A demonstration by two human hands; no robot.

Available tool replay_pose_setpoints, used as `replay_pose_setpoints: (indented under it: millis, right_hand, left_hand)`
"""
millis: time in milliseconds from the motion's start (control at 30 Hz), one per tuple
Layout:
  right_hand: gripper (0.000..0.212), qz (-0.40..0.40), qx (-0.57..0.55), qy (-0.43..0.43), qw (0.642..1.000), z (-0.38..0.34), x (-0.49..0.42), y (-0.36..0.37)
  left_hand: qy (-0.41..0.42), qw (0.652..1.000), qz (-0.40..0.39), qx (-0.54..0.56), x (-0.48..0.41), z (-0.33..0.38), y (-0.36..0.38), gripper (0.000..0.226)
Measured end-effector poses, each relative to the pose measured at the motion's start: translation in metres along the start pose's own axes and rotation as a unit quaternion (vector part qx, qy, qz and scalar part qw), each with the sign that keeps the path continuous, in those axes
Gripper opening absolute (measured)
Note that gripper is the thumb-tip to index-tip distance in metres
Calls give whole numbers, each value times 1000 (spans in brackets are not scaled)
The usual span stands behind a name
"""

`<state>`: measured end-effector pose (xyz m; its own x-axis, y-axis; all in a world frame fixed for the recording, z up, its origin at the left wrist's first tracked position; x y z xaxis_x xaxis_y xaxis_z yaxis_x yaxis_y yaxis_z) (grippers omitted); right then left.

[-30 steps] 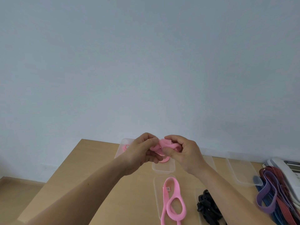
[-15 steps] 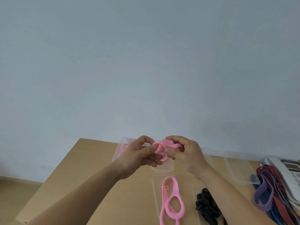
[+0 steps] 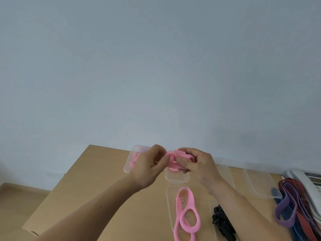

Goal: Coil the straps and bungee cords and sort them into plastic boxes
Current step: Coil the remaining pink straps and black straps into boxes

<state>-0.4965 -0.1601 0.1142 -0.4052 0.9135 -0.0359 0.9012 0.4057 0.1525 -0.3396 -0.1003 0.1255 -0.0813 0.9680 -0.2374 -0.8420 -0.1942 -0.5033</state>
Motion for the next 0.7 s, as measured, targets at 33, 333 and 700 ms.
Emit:
replay_pose_setpoints:
  millis: [33,333,700]
  right_hand:
    - [24,-3,1,1,1000,1,0,1]
    - [36,-46,104,-28,993,3,0,24]
    - [43,-83,460,-282,838,-1,7,69]
  left_hand:
    - [-13,1000,-13,20,0,-3,0,30]
    - [-155,961,-149,173,0,-27,18,36]
    - [-300,901,-146,278,8,-82,14,22]
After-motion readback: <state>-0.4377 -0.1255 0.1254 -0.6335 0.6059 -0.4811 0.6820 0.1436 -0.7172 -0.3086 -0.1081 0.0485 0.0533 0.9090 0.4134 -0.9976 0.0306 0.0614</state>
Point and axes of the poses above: each hand's wrist, its own x-axis away from the middle knuckle, its own y-axis out of the palm, z = x × y, the point moved 9 cm from there along -x, towards the middle knuckle, and after that the axes turned 12 degrees about -x, right-handed, at the moved point
